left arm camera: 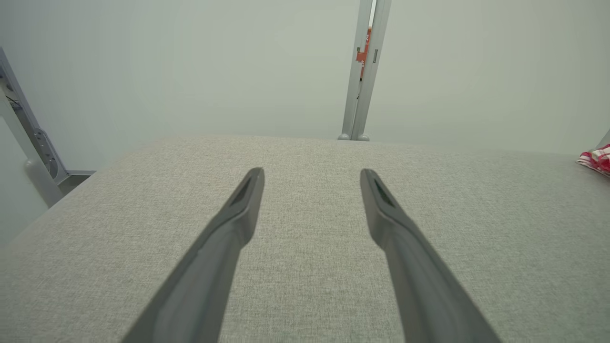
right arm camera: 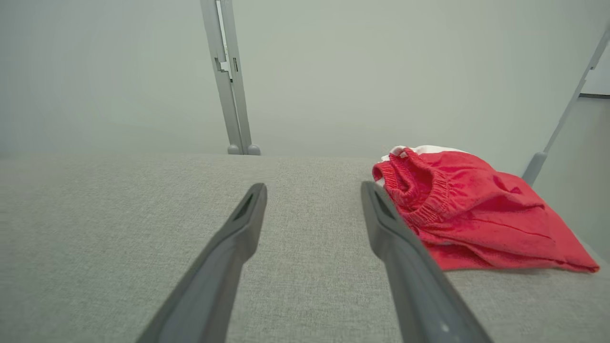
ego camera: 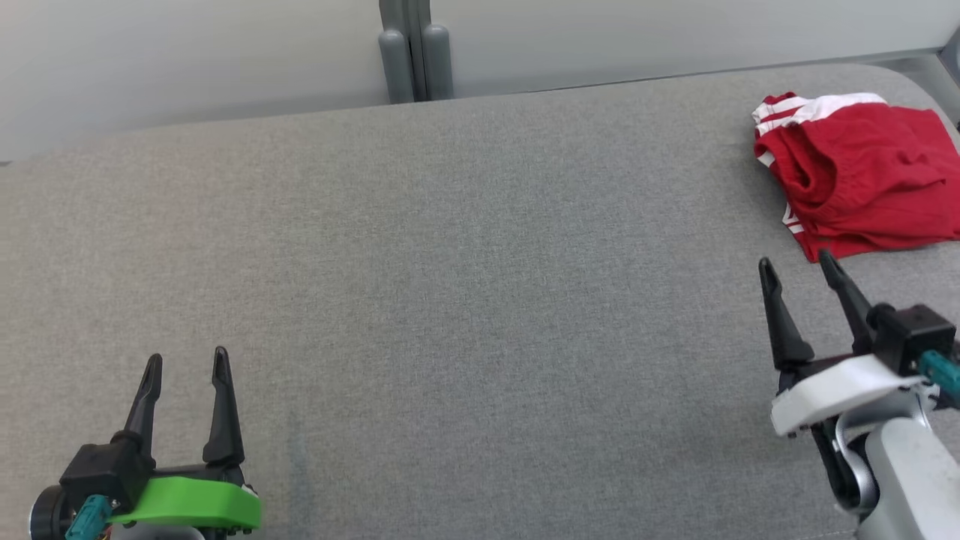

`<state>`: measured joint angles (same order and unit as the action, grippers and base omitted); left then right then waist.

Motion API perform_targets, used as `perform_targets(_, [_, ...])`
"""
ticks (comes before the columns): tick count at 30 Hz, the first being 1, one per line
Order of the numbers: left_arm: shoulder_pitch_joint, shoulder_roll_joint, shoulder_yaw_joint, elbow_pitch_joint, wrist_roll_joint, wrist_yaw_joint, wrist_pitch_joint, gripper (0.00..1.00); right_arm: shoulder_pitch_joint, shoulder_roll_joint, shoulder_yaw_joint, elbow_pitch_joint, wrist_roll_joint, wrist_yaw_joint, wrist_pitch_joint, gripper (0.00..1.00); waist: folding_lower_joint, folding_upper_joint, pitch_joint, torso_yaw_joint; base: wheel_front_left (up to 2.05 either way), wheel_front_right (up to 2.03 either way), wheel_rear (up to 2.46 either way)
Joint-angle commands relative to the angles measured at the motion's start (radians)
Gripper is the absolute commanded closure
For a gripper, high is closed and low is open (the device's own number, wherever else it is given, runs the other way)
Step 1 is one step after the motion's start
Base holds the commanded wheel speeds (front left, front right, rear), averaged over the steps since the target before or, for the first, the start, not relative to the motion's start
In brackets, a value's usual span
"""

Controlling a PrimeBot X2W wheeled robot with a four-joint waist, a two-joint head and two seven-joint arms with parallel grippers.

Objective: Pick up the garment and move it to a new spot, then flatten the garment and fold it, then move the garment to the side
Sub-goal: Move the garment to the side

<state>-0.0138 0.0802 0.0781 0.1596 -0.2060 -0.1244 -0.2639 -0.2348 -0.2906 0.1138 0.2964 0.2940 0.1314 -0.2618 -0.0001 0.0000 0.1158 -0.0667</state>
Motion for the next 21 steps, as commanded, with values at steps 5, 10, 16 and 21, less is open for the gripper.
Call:
perform_targets(5, [0.028, 0.001, 0.006, 0.016, 0.003, -0.004, 0.001, 0.0, 0.136, 0.067, -0.047, -0.076, -0.034, -0.002, -0.004, 0.0, 0.0001, 0.0, -0.062, 0.016, 0.0, 0.0, 0.0])
perform_targets(10, [0.031, 0.002, 0.012, 0.027, 0.002, -0.005, 0.001, 0.0, 0.215, 0.119, -0.069, -0.129, -0.049, -0.002, -0.004, 0.0, 0.0001, 0.0, -0.083, 0.02, 0.0, 0.0, 0.0])
perform_targets(16, [0.044, 0.0, 0.012, 0.05, -0.008, -0.006, 0.001, 0.0, 0.271, 0.161, -0.089, -0.171, -0.072, -0.002, -0.004, 0.0, 0.0001, 0.0, -0.111, 0.034, 0.0, 0.0, 0.0])
perform_targets(21, [0.042, 0.01, 0.01, 0.063, -0.011, -0.007, 0.001, 0.0, 0.287, 0.176, -0.095, -0.184, -0.084, -0.002, -0.004, 0.0, 0.0001, 0.0, -0.12, 0.044, 0.0, 0.0, 0.0])
